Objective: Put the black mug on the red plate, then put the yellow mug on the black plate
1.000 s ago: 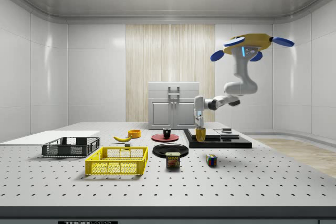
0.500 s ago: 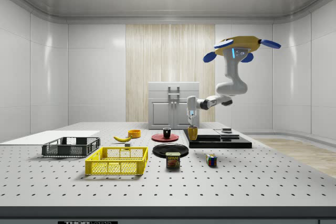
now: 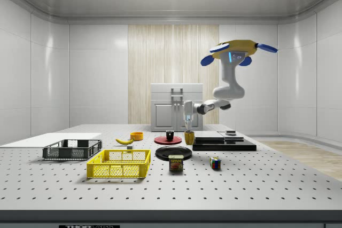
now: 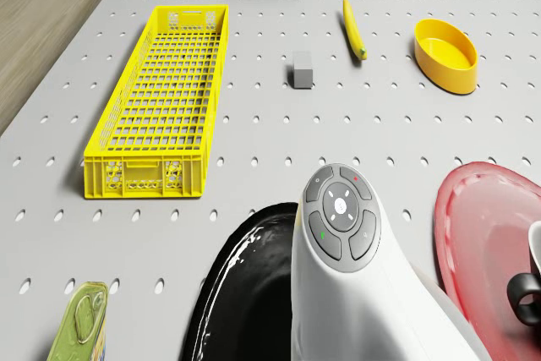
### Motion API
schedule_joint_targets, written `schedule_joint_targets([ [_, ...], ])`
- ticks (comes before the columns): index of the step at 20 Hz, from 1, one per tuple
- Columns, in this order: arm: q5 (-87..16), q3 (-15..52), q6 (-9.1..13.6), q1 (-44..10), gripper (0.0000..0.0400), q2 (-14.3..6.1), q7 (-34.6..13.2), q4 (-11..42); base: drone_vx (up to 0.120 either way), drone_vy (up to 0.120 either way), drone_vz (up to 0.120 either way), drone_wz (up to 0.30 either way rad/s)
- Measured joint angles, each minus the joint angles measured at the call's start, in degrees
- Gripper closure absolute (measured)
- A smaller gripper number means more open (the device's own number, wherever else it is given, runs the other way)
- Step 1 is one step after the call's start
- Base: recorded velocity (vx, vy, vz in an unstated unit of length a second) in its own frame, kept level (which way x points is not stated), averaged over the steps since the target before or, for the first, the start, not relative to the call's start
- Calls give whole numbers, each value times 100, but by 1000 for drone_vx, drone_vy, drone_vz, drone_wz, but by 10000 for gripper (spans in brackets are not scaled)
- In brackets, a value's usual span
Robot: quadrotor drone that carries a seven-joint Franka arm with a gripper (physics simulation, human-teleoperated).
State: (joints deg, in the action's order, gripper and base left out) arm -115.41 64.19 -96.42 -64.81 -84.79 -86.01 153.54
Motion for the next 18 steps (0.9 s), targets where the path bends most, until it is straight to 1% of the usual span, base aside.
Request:
schedule_joint_targets([
  [1, 1, 0, -2, -1, 290, -2, -1, 0, 120, 0, -80, 0],
  [18, 15, 2, -30, -16, 290, -32, -12, -3, 120, 0, 0, 0],
])
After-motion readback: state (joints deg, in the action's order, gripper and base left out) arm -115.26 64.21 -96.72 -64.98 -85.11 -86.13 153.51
